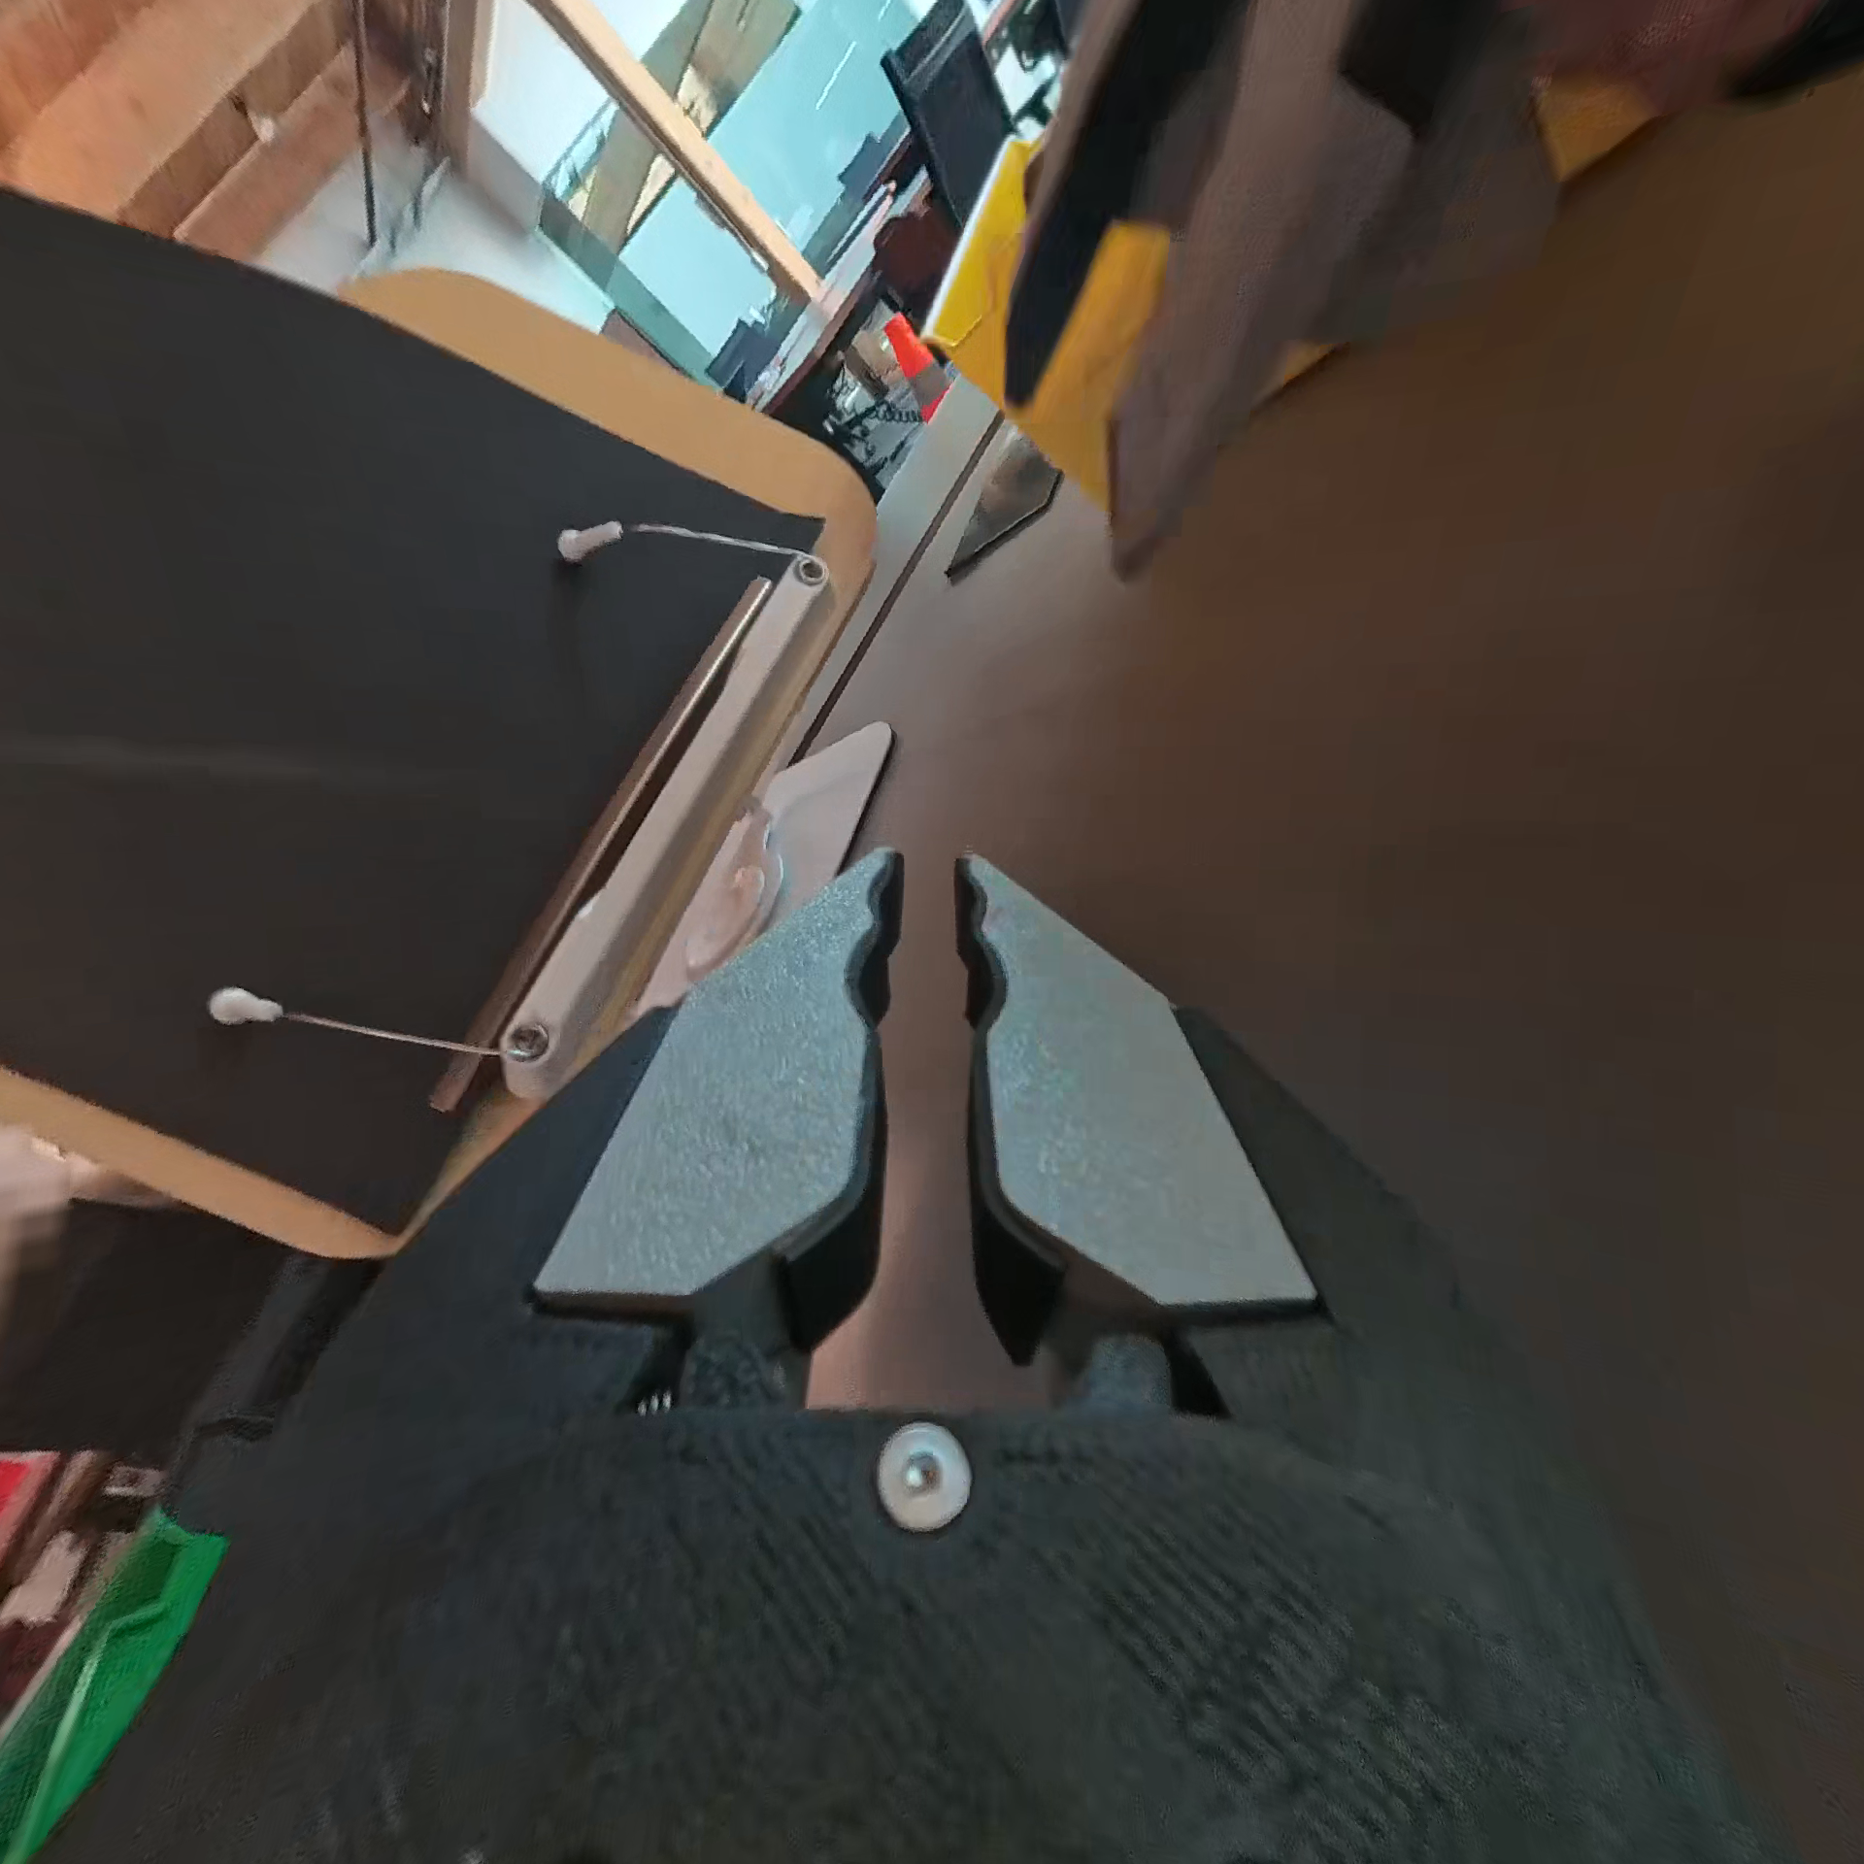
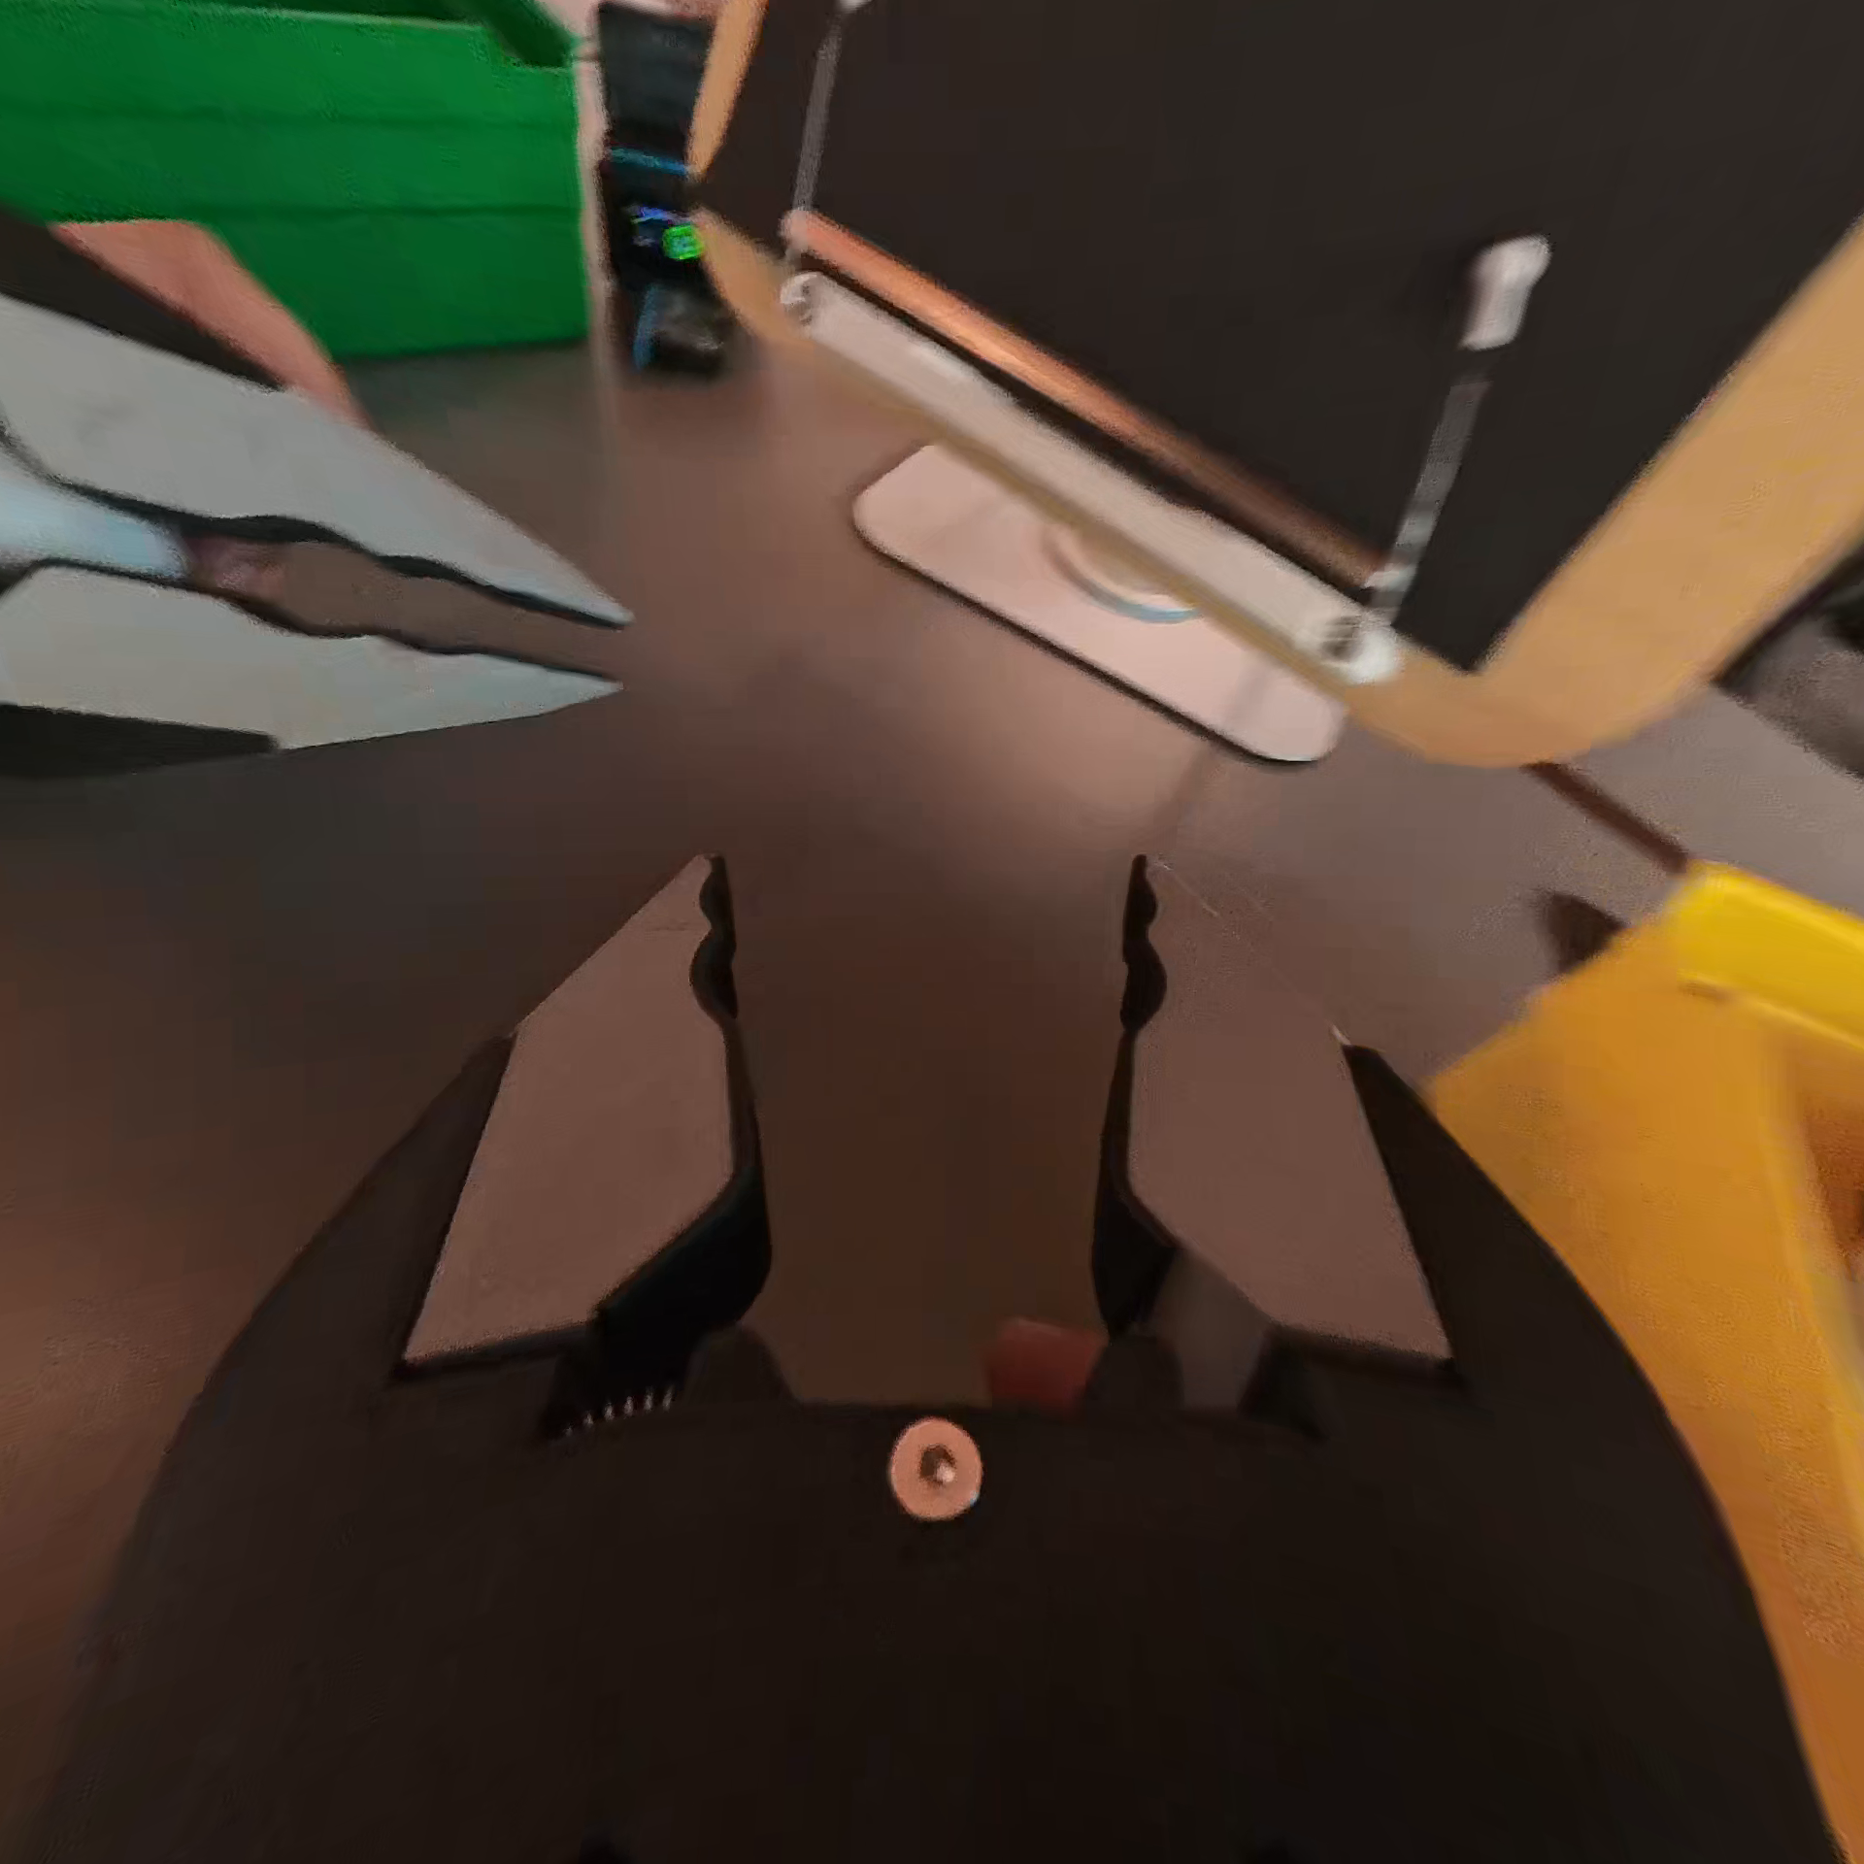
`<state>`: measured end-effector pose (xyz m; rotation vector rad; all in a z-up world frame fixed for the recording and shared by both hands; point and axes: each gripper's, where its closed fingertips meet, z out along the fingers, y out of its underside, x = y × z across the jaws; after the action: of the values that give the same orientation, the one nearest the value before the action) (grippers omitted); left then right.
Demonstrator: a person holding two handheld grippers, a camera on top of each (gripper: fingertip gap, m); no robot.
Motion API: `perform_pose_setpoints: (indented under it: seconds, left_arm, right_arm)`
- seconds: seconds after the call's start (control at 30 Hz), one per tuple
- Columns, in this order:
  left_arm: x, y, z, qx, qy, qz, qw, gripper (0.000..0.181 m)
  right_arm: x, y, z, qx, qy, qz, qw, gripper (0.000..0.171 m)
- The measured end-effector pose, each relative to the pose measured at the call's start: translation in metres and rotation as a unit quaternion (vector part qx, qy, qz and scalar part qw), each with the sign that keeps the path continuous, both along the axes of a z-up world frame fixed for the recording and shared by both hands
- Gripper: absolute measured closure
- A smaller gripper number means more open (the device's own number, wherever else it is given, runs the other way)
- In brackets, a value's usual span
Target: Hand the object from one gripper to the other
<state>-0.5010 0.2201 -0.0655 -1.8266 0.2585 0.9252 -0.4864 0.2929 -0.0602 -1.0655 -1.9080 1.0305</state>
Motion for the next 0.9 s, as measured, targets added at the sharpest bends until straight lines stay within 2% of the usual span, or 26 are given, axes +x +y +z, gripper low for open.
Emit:
perform_pose_setpoints:
  seconds: [0.17,0.3,0.5,0.9]
  left_arm:
    - [0.005,0.002,0.005,0.050,-0.088,-0.027,0.995,0.180]
    - [0.000,0.000,0.012,0.081,-0.119,-0.022,0.989,0.181]
    - [-0.013,-0.007,0.018,0.124,-0.164,-0.007,0.979,0.181]
    - [-0.017,-0.009,0.018,0.127,-0.182,-0.002,0.975,0.181]
  right_arm:
    - [-0.007,-0.055,-0.041,-0.053,-0.052,0.088,0.993,0.094]
    - [-0.026,-0.065,-0.031,-0.091,-0.038,0.084,0.992,0.091]
    - [-0.050,-0.065,-0.018,-0.135,-0.010,0.076,0.988,0.088]
    - [-0.042,-0.053,-0.003,-0.171,0.027,0.075,0.982,0.088]
